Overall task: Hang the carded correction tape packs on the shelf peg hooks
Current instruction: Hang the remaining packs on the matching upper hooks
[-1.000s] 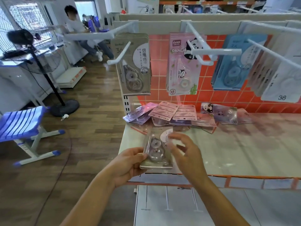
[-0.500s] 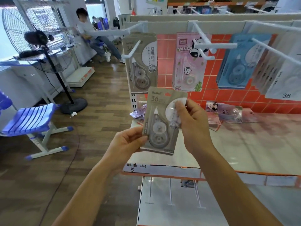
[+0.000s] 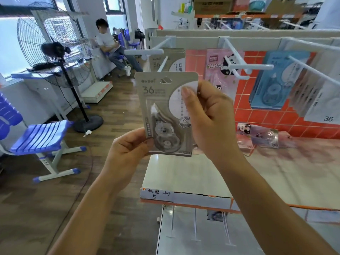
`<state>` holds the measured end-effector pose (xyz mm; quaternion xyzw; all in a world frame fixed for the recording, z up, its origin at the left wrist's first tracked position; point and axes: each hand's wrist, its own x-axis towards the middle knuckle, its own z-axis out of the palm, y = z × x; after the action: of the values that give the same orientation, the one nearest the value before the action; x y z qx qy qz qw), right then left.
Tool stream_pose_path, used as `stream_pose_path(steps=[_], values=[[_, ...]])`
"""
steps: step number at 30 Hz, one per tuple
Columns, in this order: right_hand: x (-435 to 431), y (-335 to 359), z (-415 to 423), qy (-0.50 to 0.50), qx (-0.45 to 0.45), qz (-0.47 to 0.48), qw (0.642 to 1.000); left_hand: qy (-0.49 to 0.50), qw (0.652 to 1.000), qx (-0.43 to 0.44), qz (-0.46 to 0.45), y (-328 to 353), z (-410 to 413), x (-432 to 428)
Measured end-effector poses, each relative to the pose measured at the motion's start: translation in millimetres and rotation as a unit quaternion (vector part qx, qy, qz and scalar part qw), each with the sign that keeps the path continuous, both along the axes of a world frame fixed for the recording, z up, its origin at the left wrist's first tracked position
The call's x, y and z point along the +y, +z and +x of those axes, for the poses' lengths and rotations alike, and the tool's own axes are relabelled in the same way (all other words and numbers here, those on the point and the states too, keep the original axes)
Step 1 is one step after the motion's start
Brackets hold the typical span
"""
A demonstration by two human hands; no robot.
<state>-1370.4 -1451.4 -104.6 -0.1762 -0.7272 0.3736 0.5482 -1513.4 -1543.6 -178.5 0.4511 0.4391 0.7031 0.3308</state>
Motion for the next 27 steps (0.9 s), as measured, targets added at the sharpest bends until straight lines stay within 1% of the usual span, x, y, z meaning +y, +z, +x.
stream_pose_path(steps=[4, 8, 15, 17, 20, 22, 27], values=[[-1, 6, -10, -0.002, -0.006, 0.001, 1.000, 0.008, 1.000, -0.001, 0.005, 3, -5, -2], [0, 5, -16, -0.026, -0.016, 0.024, 0.999, 0.008, 1.000, -0.001, 0.012, 1, -8, -4], [5, 6, -21, -0.034, -0.024, 0.020, 0.999, 0.007, 1.000, 0.001, 0.005, 1, -17, 2], [9, 6, -24, -0.041, -0.034, 0.012, 0.999, 0.014, 1.000, -0.007, -0.009, 1, -18, 5], [29, 3, -36, -0.068, -0.047, 0.005, 0.997, 0.049, 0.997, -0.024, -0.052, -1, -22, 23], [50, 2, -49, -0.082, -0.058, -0.002, 0.995, 0.080, 0.993, -0.022, -0.078, 1, -26, 41], [105, 6, -83, -0.127, -0.099, -0.023, 0.987, 0.119, 0.987, -0.022, -0.106, 7, -45, 97]])
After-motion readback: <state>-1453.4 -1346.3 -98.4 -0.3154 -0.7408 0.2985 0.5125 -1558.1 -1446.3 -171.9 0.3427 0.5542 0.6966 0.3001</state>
